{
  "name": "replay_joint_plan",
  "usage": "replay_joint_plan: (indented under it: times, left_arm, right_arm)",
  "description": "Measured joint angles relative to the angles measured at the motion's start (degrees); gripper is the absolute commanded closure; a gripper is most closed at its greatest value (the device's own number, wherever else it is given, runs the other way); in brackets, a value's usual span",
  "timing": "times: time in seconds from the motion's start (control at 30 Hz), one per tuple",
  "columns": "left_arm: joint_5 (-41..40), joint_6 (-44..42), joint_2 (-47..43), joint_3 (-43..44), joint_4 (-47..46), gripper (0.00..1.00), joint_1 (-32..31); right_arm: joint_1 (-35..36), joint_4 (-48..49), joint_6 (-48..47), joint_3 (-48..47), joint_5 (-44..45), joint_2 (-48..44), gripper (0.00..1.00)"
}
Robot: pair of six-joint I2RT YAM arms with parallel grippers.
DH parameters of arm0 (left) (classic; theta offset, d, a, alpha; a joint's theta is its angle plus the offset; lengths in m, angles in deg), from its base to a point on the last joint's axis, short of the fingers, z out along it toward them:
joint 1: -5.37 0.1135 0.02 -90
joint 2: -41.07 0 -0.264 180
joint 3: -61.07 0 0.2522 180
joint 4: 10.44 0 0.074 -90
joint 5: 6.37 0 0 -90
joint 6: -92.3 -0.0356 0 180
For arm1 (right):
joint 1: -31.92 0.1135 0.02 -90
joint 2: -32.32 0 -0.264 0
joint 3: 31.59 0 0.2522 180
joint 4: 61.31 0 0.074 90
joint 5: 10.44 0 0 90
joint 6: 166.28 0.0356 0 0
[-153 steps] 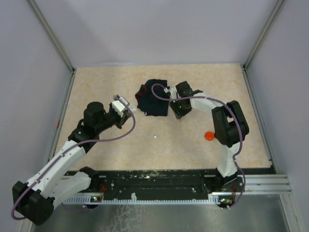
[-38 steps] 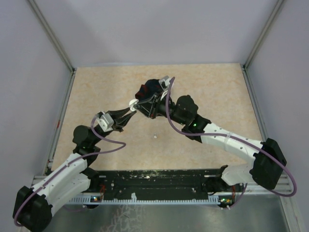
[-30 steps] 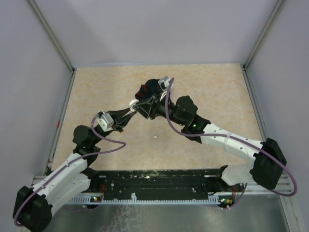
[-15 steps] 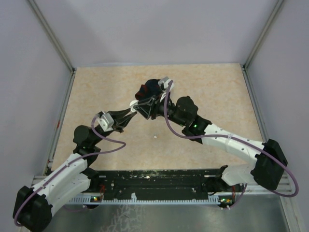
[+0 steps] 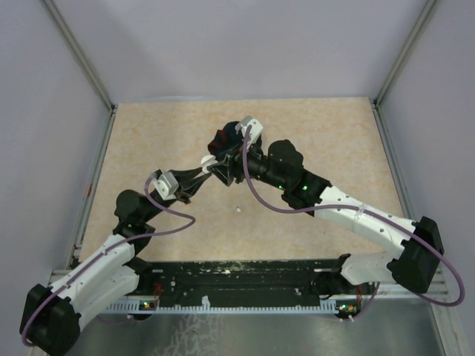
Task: Insert the wireless bluetooth earbuds into the charging case
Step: Place the earbud in the charging case.
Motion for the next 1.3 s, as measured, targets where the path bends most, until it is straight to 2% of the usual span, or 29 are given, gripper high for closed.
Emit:
replay_joint_plan:
  times: [0.63, 0.9, 1.1, 1.3]
  left_arm:
    - [0.0, -5.4, -0.2, 1.4, 5.2, 1.0, 0.0]
    - [-0.5, -10.6, -0.2, 2.0, 8.8, 0.99, -1.5]
    - [-4.1, -17.3, -1.2, 2.4, 11.9, 0.99, -4.5]
    - [-6.7, -20.2, -1.8, 2.4, 14.3, 0.99, -5.1]
  right_arm:
    - [3.0, -11.9, -4.0, -5.9, 11.6, 3.7, 0.42]
    - [3.3, -14.2, -1.2, -6.8, 15.5, 4.0, 0.42]
    - [3.4, -16.9, 1.5, -8.9, 18.4, 4.9, 0.42]
    - [3.6, -18.6, 3.0, -10.0, 19.7, 6.3, 0.4]
